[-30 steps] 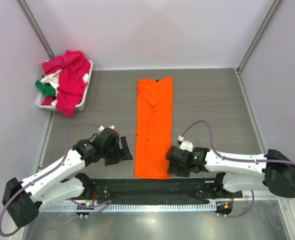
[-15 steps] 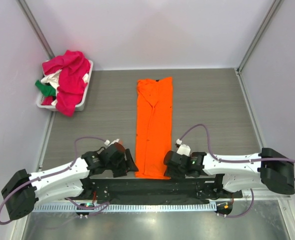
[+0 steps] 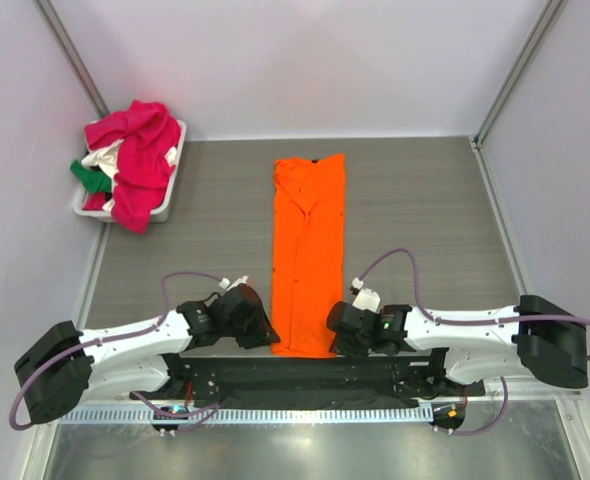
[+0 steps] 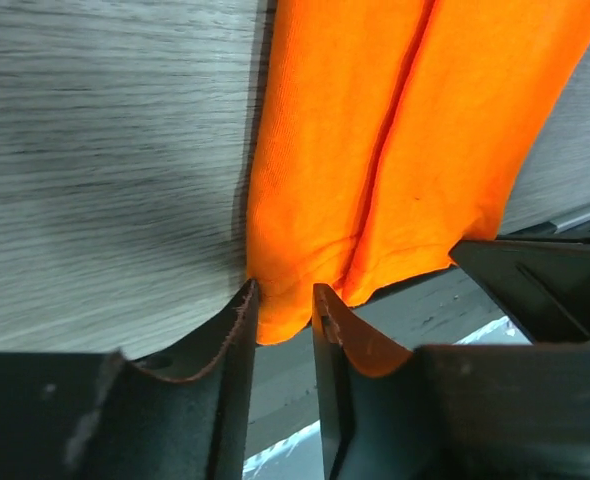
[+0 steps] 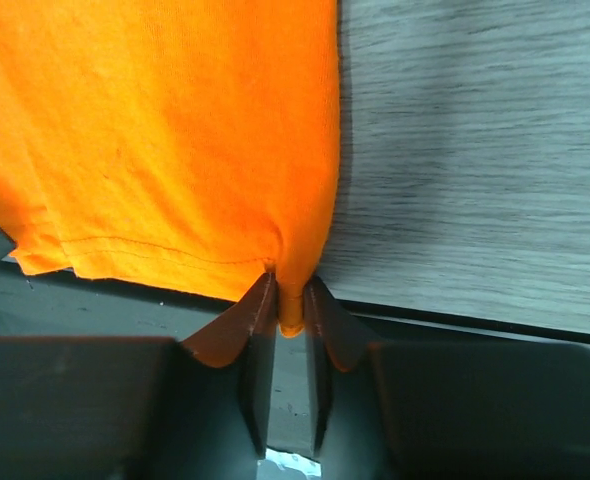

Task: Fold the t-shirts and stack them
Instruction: Fold the tshirt

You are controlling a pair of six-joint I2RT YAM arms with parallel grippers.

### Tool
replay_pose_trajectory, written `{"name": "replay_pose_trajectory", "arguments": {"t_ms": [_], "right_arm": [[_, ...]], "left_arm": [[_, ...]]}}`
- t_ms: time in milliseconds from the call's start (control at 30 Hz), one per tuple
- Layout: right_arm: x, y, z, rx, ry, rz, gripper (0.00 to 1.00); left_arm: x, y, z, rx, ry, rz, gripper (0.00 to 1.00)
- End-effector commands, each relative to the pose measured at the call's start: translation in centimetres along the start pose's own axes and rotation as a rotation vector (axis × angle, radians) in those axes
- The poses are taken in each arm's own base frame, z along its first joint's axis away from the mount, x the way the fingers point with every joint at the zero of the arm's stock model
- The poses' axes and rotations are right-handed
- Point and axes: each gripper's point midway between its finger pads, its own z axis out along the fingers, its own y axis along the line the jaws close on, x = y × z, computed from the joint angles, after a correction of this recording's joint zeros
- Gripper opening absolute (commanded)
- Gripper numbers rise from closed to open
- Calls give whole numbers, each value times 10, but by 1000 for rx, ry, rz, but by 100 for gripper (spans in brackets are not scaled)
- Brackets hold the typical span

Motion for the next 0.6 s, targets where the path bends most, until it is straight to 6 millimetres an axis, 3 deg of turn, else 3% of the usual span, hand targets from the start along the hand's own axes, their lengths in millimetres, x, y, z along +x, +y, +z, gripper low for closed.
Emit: {"name": "replay_pose_trajectory", "arguments": {"t_ms": [0, 100, 200, 400, 533, 567], "right_arm": [[-7, -5, 4, 14, -51, 7, 21], [-8, -5, 3, 8, -52, 11, 16], [-7, -6, 2, 3, -50, 18, 5], [-15, -11, -18, 44, -72, 16, 1], [-30, 2, -37, 22, -124, 15, 1], [-35, 12, -44, 2, -137, 19, 1]], "left_arm": [[1, -15, 3, 57, 5, 22, 28], [3, -16, 5, 50, 14, 34, 23], [6, -16, 5, 48, 22, 46, 1], [-3, -15, -25, -16, -22, 27, 0], [-23, -26, -46, -26, -116, 47, 0], [-29, -38, -54, -10, -135, 57, 0]]}}
